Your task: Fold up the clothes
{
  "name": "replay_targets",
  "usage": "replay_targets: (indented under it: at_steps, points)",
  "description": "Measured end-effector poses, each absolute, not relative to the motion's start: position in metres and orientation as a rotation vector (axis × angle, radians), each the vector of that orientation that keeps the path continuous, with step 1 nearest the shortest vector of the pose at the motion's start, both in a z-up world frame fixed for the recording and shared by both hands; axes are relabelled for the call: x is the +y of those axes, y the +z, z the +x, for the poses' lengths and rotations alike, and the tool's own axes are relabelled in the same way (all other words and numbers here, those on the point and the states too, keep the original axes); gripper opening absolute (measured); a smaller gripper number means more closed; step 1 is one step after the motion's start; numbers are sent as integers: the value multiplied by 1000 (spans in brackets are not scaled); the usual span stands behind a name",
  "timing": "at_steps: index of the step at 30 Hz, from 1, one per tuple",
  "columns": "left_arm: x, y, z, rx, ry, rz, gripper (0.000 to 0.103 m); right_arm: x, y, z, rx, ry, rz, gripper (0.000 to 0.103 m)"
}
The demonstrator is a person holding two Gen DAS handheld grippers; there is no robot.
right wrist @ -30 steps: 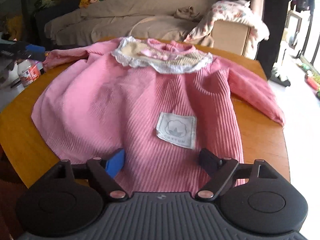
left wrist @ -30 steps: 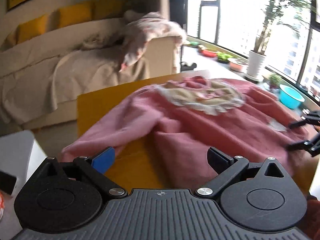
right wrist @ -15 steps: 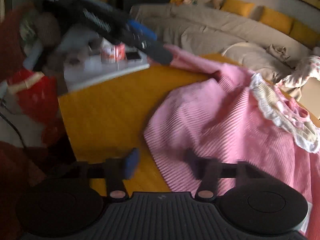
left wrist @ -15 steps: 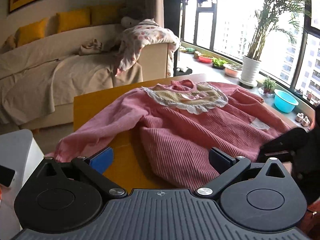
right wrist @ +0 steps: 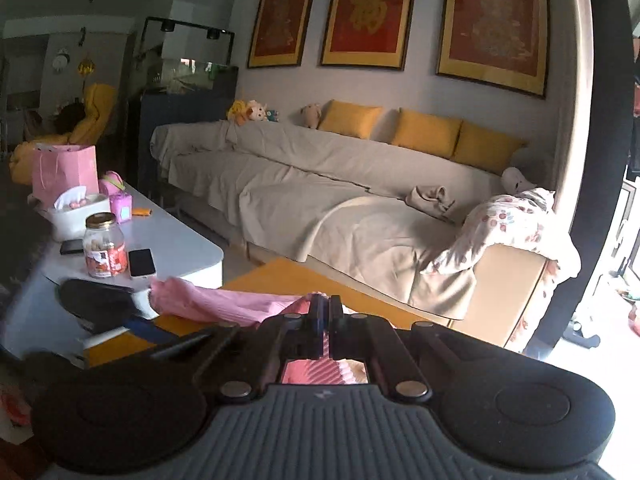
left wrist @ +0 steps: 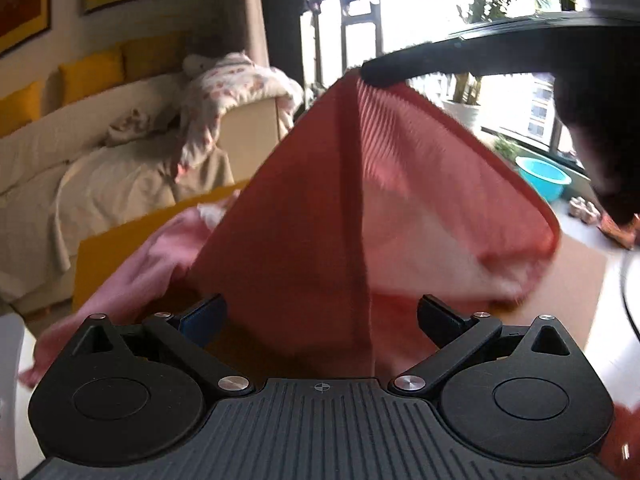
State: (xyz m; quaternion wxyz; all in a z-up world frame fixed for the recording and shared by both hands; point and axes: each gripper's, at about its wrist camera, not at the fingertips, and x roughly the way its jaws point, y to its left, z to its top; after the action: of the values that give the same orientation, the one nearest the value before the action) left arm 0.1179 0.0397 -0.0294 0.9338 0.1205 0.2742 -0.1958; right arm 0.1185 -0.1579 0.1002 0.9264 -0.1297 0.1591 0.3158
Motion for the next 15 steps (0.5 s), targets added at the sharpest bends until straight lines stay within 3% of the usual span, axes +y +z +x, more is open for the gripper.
replay_targets:
  at_steps: [6, 8, 9, 10, 12, 15]
  points:
    - [8, -45, 147, 518, -289, 341, 101, -167, 93, 121, 317, 637, -271, 2]
    - [21, -38, 145, 521, -295, 298, 64, -174, 91, 121, 315, 636, -276, 2]
    - [28, -35, 144, 522, -297, 277, 38, -178, 90, 120, 313, 636, -278, 2]
    - [35, -31, 144, 523, -300, 255, 28, -182, 89, 120, 312, 635, -280, 2]
    - [48, -24, 142, 526, -305, 212, 18, -196, 83, 117, 319, 625, -283, 8]
    - [69, -14, 140, 529, -313, 147, 8, -221, 68, 112, 362, 571, -280, 31]
